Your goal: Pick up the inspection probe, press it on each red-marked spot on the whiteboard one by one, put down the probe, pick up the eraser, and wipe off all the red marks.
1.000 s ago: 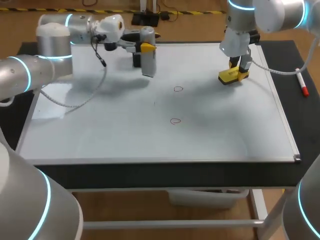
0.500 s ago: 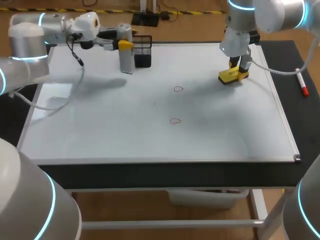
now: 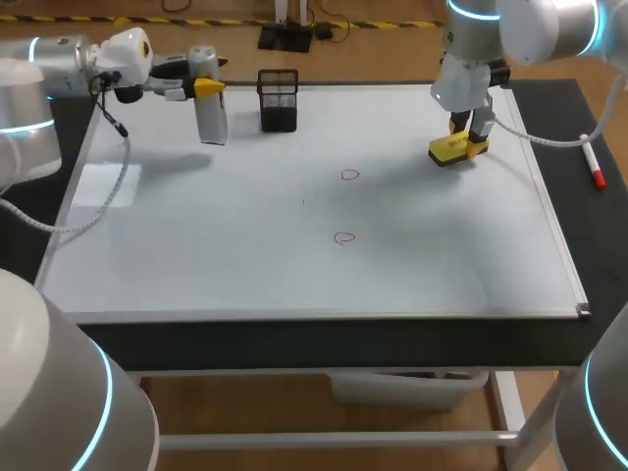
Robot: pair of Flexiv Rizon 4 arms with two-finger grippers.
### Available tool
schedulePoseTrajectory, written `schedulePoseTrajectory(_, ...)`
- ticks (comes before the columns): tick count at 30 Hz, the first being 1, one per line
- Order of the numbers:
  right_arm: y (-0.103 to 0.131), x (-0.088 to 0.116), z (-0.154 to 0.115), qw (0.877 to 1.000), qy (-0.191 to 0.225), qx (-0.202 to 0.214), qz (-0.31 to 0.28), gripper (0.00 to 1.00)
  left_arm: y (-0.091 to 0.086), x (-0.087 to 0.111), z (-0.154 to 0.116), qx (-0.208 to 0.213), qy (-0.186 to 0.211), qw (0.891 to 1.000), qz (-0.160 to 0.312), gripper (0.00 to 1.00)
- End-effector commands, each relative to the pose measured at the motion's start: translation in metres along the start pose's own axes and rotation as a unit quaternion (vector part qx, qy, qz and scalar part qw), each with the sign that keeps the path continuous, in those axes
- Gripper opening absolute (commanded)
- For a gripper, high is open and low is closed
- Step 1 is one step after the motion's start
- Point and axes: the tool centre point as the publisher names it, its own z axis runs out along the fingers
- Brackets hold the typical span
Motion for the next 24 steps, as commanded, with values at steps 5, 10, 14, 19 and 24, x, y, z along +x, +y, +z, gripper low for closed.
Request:
schedulePoseTrajectory(5,0.000,0.000,-0.001,1.000,0.001,0.001,-0.001,0.00,-0.005,0.007,-0.014,-0.005,-0.093,0.996,0.000,0.00)
schedulePoseTrajectory(10,0.000,0.000,-0.001,1.000,0.001,0.001,-0.001,0.00,-0.006,0.008,-0.015,-0.007,-0.094,0.996,-0.001,0.00)
schedulePoseTrajectory(14,0.000,0.000,-0.001,1.000,0.001,0.001,-0.001,0.00,-0.006,0.008,-0.015,-0.007,-0.094,0.996,-0.001,0.00)
schedulePoseTrajectory(19,0.010,-0.005,-0.006,1.000,0.000,0.010,-0.016,0.00,-0.006,0.008,-0.015,-0.007,-0.094,0.996,-0.001,0.00)
schedulePoseTrajectory(24,0.035,-0.013,-0.005,0.999,0.002,0.020,-0.046,0.00,-0.006,0.008,-0.015,-0.007,-0.094,0.996,-0.001,0.00)
